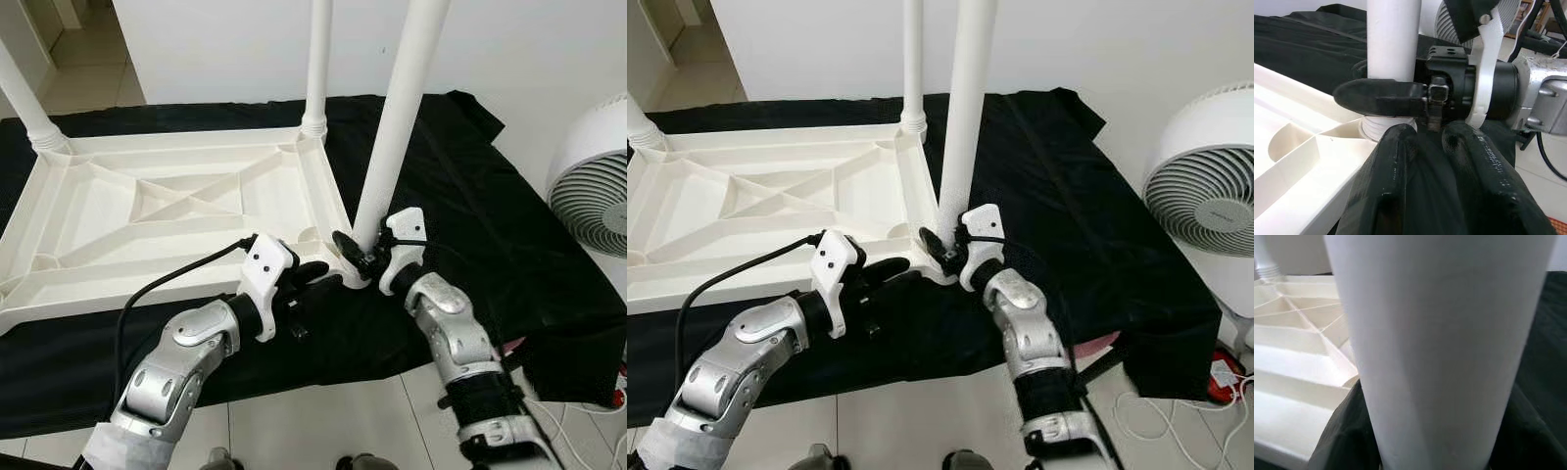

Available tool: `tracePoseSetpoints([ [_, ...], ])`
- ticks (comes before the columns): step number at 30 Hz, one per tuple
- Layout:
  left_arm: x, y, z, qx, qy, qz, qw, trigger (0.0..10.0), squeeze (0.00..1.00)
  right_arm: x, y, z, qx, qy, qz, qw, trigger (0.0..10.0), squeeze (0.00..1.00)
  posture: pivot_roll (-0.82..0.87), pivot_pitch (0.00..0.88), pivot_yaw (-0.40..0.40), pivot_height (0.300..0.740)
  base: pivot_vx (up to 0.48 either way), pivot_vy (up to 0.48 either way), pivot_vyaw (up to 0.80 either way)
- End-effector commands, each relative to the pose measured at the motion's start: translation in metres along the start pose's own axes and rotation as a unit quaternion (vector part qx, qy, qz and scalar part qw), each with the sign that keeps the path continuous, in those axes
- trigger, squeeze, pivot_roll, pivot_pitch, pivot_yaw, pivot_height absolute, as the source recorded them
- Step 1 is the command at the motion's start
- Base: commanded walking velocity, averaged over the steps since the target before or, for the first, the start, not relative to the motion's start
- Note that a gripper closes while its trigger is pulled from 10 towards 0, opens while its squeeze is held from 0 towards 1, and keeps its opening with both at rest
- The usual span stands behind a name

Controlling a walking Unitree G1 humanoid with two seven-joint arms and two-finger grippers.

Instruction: Building children table

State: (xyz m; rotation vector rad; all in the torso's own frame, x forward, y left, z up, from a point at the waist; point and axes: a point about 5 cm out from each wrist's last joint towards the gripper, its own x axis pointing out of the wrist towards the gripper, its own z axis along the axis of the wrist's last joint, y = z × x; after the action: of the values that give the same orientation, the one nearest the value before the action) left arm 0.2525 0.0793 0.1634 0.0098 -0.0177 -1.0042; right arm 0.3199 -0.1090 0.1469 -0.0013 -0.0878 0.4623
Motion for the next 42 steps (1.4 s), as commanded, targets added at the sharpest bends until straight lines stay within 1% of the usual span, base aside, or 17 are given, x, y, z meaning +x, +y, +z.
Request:
tracePoseSetpoints([
  [1,0.001,-0.003,-0.001,-0.002,0.005,-0.017,1.000,10.0,0.00,-0.002,-0.002,-0.006,0.010,0.017,-0.043,0.999,10.0,0.00,-0.05,0.069,0.022,0.740,0.000,0.000,0.00],
  [4,0.002,-0.003,-0.001,-0.001,0.007,-0.021,1.000,10.0,0.00,-0.001,0.010,-0.002,0.014,0.001,-0.121,0.993,10.0,0.00,-0.05,0.069,0.022,0.740,0.000,0.000,0.00],
  [6,0.001,-0.004,-0.001,0.000,0.008,-0.021,1.000,10.0,0.00,-0.001,0.016,-0.003,0.011,0.001,-0.139,0.990,10.0,0.00,-0.05,0.063,0.018,0.740,0.000,0.000,0.00],
  [11,0.001,-0.004,-0.001,-0.001,0.008,-0.021,1.000,10.0,0.00,0.000,0.029,-0.004,0.019,0.005,-0.129,0.992,10.0,0.00,-0.05,0.063,0.018,0.740,0.000,0.000,0.00],
  [12,0.001,-0.004,-0.002,-0.002,0.007,-0.020,1.000,10.0,0.00,-0.001,0.029,-0.003,0.028,0.004,-0.125,0.992,10.0,0.65,-0.05,0.060,0.015,0.740,0.000,0.000,0.00],
  [13,0.001,-0.005,-0.002,-0.002,0.007,-0.020,1.000,10.0,0.00,-0.002,0.027,-0.002,0.039,0.002,-0.123,0.992,10.0,0.89,-0.05,0.059,0.009,0.740,0.000,0.000,0.00],
  [14,0.001,-0.005,-0.002,-0.002,0.007,-0.020,1.000,10.0,0.00,-0.002,0.027,-0.002,0.039,0.002,-0.123,0.992,10.0,0.89,-0.05,0.059,0.009,0.740,0.000,0.000,0.00],
  [15,0.001,-0.005,-0.003,-0.003,0.007,-0.019,1.000,10.0,0.00,-0.003,0.026,0.000,0.050,-0.006,-0.117,0.992,10.0,1.00,-0.05,0.059,0.009,0.740,0.000,0.000,0.00],
  [18,0.002,-0.006,-0.003,-0.004,0.006,-0.018,1.000,10.0,0.00,-0.005,0.024,0.003,0.063,-0.016,-0.102,0.993,10.0,1.00,-0.05,0.063,-0.001,0.740,0.000,0.000,0.00],
  [21,0.001,-0.006,-0.003,-0.004,0.005,-0.013,1.000,10.0,0.00,-0.007,0.023,0.003,0.042,-0.006,-0.028,0.999,10.0,1.00,-0.05,0.067,-0.005,0.740,0.000,0.000,0.00],
  [22,0.001,-0.006,-0.003,-0.004,0.005,-0.013,1.000,10.0,0.00,-0.007,0.023,0.003,0.042,-0.006,-0.028,0.999,10.0,1.00,-0.05,0.067,-0.005,0.740,0.000,0.000,0.00],
  [23,0.001,-0.006,-0.003,-0.005,0.005,-0.012,1.000,10.0,0.00,-0.008,0.018,0.003,0.035,0.004,0.007,0.999,10.0,0.00,-0.05,0.071,-0.007,0.740,0.000,0.000,0.00],
  [33,0.001,-0.007,-0.003,-0.006,0.005,-0.011,1.000,10.0,0.00,-0.011,0.008,0.005,-0.015,0.021,0.093,0.995,10.0,0.00,-0.05,0.072,-0.006,0.740,0.000,0.000,0.00],
  [34,0.001,-0.005,-0.003,-0.005,0.005,-0.009,1.000,10.0,0.00,-0.008,-0.005,0.004,-0.077,0.036,0.156,0.984,10.0,0.00,-0.04,0.073,-0.001,0.740,0.000,0.000,0.00],
  [36,0.001,-0.005,-0.003,-0.005,0.005,-0.009,1.000,10.0,0.00,-0.008,-0.005,0.004,-0.077,0.036,0.156,0.984,10.0,0.00,-0.04,0.073,-0.001,0.740,0.000,0.000,0.00],
  [39,0.001,-0.004,-0.001,-0.002,0.004,-0.006,1.000,10.0,0.00,0.001,-0.016,0.002,-0.124,0.054,0.203,0.970,10.0,0.00,-0.03,0.070,-0.006,0.740,0.000,0.000,0.00],
  [42,0.000,-0.002,0.000,0.002,0.003,-0.001,1.000,10.0,0.00,0.009,-0.018,0.000,-0.141,0.068,0.221,0.963,10.0,0.00,-0.02,0.065,-0.010,0.740,0.000,0.000,0.00],
])
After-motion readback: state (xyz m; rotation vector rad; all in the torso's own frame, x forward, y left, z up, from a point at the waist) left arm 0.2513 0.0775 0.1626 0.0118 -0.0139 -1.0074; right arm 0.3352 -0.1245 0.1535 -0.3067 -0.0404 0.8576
